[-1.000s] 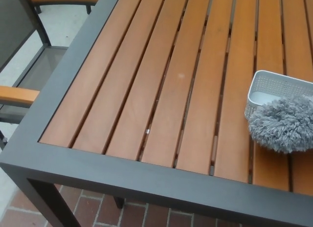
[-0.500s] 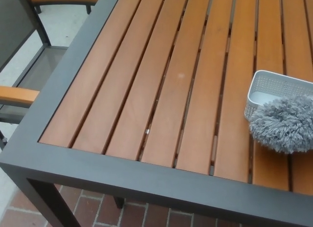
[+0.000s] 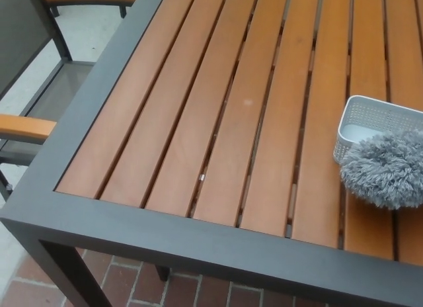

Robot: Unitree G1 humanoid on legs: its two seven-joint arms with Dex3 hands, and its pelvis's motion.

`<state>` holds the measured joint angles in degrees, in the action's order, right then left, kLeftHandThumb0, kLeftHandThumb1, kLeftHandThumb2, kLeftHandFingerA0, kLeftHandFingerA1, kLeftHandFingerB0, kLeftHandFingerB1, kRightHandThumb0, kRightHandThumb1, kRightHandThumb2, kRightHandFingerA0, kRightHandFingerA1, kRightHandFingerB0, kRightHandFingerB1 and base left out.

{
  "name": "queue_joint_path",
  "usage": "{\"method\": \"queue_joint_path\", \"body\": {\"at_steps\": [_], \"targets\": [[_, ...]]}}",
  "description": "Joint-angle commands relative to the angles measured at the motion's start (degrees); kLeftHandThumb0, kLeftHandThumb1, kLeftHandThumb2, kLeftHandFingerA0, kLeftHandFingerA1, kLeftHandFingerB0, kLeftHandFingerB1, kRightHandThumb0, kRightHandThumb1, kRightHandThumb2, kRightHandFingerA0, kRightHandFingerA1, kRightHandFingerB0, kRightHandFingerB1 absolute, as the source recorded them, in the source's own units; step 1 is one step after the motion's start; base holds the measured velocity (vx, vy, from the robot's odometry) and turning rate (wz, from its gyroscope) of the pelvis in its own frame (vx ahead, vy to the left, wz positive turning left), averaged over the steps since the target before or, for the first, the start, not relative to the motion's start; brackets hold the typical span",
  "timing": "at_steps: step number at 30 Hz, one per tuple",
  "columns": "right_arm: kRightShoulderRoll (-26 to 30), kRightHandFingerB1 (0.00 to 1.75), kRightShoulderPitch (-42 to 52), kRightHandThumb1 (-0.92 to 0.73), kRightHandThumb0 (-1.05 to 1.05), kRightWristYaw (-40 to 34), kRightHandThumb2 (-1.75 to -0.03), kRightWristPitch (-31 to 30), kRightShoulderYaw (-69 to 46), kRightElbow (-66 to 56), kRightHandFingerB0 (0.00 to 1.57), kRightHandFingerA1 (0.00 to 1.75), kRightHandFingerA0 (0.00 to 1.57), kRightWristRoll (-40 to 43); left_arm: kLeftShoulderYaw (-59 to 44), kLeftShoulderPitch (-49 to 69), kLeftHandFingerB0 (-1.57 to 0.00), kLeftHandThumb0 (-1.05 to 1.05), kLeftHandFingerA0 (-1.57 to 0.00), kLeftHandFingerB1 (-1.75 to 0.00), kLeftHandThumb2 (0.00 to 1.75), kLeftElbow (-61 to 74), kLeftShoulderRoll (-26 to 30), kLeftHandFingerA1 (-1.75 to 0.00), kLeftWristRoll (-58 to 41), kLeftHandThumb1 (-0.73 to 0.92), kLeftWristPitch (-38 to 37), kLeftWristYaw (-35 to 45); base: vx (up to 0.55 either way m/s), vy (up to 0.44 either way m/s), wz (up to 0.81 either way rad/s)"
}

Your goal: The robot uses its right hand to pick up the grey duster kept on the edge of the round table outside, turn around and walk towards the square table and place the duster in a container kept on the middle of the desk

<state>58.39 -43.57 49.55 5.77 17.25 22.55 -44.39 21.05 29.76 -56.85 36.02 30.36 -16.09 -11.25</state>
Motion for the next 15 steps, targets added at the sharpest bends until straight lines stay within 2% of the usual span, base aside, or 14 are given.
{"method": "queue_joint_path", "body": {"at_steps": [1, 2, 3, 4, 5, 8, 9, 10, 11, 12, 13, 15], "targets": [[8.93, 0.00, 3.33, -0.64, -0.92, 13.47, -0.60, -3.11, -22.86, -7.92, 0.00, 0.00, 0.00, 25.26, -0.76, 1.80, -0.74, -0.51, -0.91, -0.86, 0.90, 1.26, 1.09, -0.93, -0.66, 0.21, -1.84, -0.83, 0.00, 0.000, 0.00], [9.75, 0.00, 5.58, -0.64, -0.92, 13.39, -0.60, -3.51, -27.64, -9.39, 0.00, 0.00, 0.00, 27.34, -1.06, 2.02, -0.74, -0.51, -0.91, -0.86, 0.90, 1.23, 1.07, -0.93, -1.12, 0.21, -2.07, -0.55, 0.00, 0.000, 0.00], [10.35, 0.00, 10.49, -0.49, -0.87, 14.71, -0.78, -5.13, -40.09, -12.99, 0.00, 0.00, 0.00, 28.73, -1.26, 1.87, -0.73, -0.51, -0.88, -0.86, 0.93, 0.79, 1.20, -0.93, -1.37, 0.23, -2.35, -0.37, 0.00, 0.000, 0.00], [10.31, 0.00, 11.45, -0.49, -0.87, 15.16, -0.78, -5.56, -42.64, -13.82, 0.00, 0.00, 0.00, 28.77, -1.24, 1.79, -0.73, -0.51, -0.88, -0.86, 0.93, 0.71, 1.25, -0.93, -1.31, 0.23, -2.36, -0.41, 0.00, 0.000, 0.00], [9.90, 0.00, 13.59, -0.49, -0.88, 15.89, -0.79, -5.48, -48.59, -14.81, 0.00, 0.00, 0.00, 28.35, -1.55, 1.84, -0.91, -0.56, -0.99, -0.80, 0.87, 0.75, 1.47, -0.87, -1.94, 0.30, -3.44, 0.40, 0.00, 0.000, 0.00], [9.55, 0.00, 14.88, -0.49, -0.88, 16.21, -0.79, -5.47, -51.19, -15.62, 0.00, 0.00, 0.00, 28.30, -1.71, 1.89, -0.91, -0.56, -0.99, -0.80, 0.87, 0.81, 1.56, -0.87, -2.21, 0.30, -3.90, 0.77, 0.00, 0.000, 0.00], [7.29, 0.03, 17.67, -0.51, -0.92, 15.06, -0.78, -5.78, -62.46, -15.44, 0.10, 0.01, 0.00, 27.15, -2.56, 2.20, -0.92, -0.57, -1.04, -0.86, 0.93, 2.03, 2.25, -0.91, -3.18, 0.24, -4.25, 1.66, 0.00, 0.000, 0.00], [5.60, 0.03, 19.82, -0.51, -0.92, 14.18, -0.78, -6.01, -70.91, -15.30, 0.10, 0.01, 0.00, 26.36, -3.20, 2.43, -0.92, -0.57, -1.04, -0.86, 0.93, 2.94, 2.76, -0.91, -3.91, 0.24, -4.51, 2.33, 0.00, 0.000, 0.00], [3.79, 0.20, 21.82, -0.46, -0.82, 12.03, -0.81, -6.47, -78.29, -15.52, 0.10, 0.07, 0.00, 24.99, -3.57, 2.28, -0.92, -0.56, -1.10, -0.83, 0.83, 3.35, 3.11, -0.83, -4.24, 0.28, -4.52, 2.69, 0.00, 0.000, 0.00], [2.70, 0.20, 23.08, -0.46, -0.82, 10.54, -0.81, -6.78, -82.46, -15.76, 0.10, 0.07, 0.00, 24.19, -3.75, 2.14, -0.92, -0.56, -1.10, -0.83, 0.83, 3.53, 3.29, -0.83, -4.36, 0.28, -4.47, 2.85, 0.00, 0.000, 0.00], [0.75, 0.33, 24.89, -0.59, -0.63, 6.22, -0.60, -6.42, -86.41, -16.12, 0.13, 0.37, 0.03, 23.15, -4.01, 1.30, -0.96, -0.56, -1.16, -0.79, 0.77, 2.52, 3.22, -0.78, -4.62, 0.30, -4.53, 3.11, 0.00, 0.000, 0.00], [-1.43, 0.33, 27.13, -0.59, -0.63, 1.34, -0.60, -5.85, -90.72, -16.46, 0.13, 0.37, 0.03, 22.33, -4.38, 0.38, -0.96, -0.56, -1.16, -0.79, 0.77, 1.36, 3.13, -0.78, -5.00, 0.30, -4.66, 3.48, 0.00, 0.000, 0.00]]}}
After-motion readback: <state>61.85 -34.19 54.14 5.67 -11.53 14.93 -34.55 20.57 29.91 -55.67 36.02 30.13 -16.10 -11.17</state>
